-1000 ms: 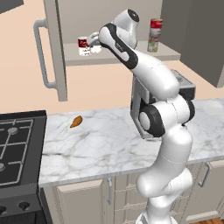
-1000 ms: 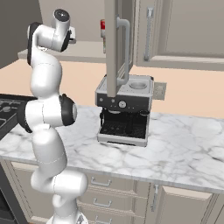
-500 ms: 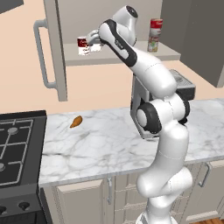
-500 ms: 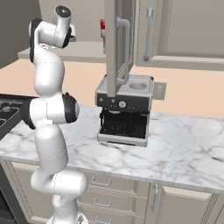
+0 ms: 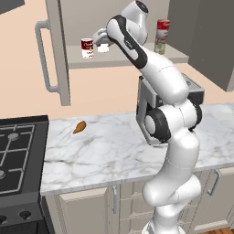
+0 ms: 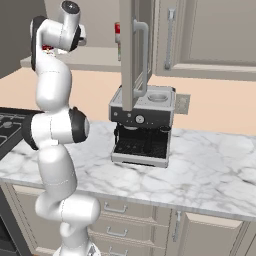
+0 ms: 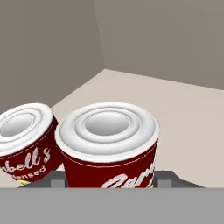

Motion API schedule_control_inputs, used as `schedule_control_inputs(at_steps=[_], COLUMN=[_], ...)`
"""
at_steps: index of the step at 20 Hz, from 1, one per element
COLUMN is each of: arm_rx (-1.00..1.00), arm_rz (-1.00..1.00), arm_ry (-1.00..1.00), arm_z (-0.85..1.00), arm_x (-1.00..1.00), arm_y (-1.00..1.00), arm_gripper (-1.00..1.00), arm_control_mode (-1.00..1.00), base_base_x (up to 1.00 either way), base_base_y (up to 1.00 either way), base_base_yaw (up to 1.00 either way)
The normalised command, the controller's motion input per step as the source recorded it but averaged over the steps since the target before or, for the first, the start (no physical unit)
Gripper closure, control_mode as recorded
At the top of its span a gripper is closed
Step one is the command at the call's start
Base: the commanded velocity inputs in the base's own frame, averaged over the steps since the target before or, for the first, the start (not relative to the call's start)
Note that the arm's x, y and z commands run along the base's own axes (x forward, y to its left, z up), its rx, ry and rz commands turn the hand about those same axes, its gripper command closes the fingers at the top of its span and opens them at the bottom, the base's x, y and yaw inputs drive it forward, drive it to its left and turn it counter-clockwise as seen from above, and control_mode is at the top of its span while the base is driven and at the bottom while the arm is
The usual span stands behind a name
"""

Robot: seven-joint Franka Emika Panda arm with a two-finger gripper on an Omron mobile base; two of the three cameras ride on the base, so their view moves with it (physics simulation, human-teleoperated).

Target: Stack two cans on top of the other two cans in the cabinet.

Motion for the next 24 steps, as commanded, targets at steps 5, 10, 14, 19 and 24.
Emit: schedule_control_inputs(at_steps=[5, 10, 14, 19, 24], arm_rx=[0.01, 0.1, 0.14, 0.01, 0.0], arm_rz=[0.0, -0.03, -0.05, -0.05, -0.03], arm_ry=[-0.2, -0.17, -0.02, 0.0, 0.0], arm_z=[0.01, 0.15, 0.19, 0.35, 0.43], arm_x=[-0.46, -0.28, -0.12, 0.0, 0.0], arm_y=[-0.08, -0.04, 0.0, 0.01, 0.0], arm_gripper=[1.0, 1.0, 1.0, 1.0, 1.0], arm_control_mode=[-1.0, -1.0, -1.0, -1.0, -1.0], base_base_x=[0.0, 0.0, 0.0, 0.0, 0.0], base_base_y=[0.0, 0.0, 0.0, 0.0, 0.0], base_base_yaw=[0.0, 0.0, 0.0, 0.0, 0.0])
